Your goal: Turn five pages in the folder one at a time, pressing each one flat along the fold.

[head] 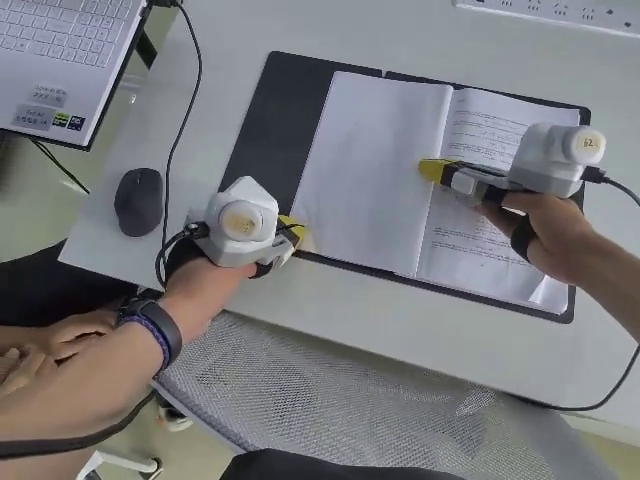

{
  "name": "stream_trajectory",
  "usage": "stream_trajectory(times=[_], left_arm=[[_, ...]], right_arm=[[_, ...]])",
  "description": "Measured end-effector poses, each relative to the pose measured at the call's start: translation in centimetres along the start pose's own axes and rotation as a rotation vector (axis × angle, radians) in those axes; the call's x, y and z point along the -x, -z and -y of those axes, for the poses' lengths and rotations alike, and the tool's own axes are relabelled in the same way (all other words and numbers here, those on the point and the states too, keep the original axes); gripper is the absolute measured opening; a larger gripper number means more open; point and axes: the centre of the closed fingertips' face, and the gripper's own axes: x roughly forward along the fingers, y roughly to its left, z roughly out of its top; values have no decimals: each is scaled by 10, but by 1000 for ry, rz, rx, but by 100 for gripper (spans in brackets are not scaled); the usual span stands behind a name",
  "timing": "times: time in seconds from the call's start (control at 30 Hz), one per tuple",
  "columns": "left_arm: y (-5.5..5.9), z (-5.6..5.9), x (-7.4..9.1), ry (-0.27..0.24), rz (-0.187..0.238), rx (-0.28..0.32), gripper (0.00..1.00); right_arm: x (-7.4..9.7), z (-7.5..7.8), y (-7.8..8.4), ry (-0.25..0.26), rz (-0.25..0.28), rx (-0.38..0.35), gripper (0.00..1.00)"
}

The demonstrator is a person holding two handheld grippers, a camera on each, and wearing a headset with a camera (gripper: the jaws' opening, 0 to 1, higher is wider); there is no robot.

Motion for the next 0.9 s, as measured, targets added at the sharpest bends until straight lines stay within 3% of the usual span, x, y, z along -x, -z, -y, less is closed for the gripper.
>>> stream_trajectory(times=[0.5, 0.63, 0.67, 0.83, 0.9], left_arm=[[0, -2, -1, 7, -2, 1, 0], [0, -2, 0, 5, 2, 8, 0], [0, -2, 0, 4, 3, 11, 0], [0, -1, 3, 3, 3, 15, 0], [0, -1, 3, 4, 2, 14, 0]], right_arm=[[-29, 36, -44, 35, 57, -54, 0], [-36, 51, -58, 63, 81, -80, 0], [-40, 62, -66, 70, 87, -86, 0], [-45, 85, -86, 106, 138, -132, 0], [-43, 87, -90, 119, 167, -162, 0]])
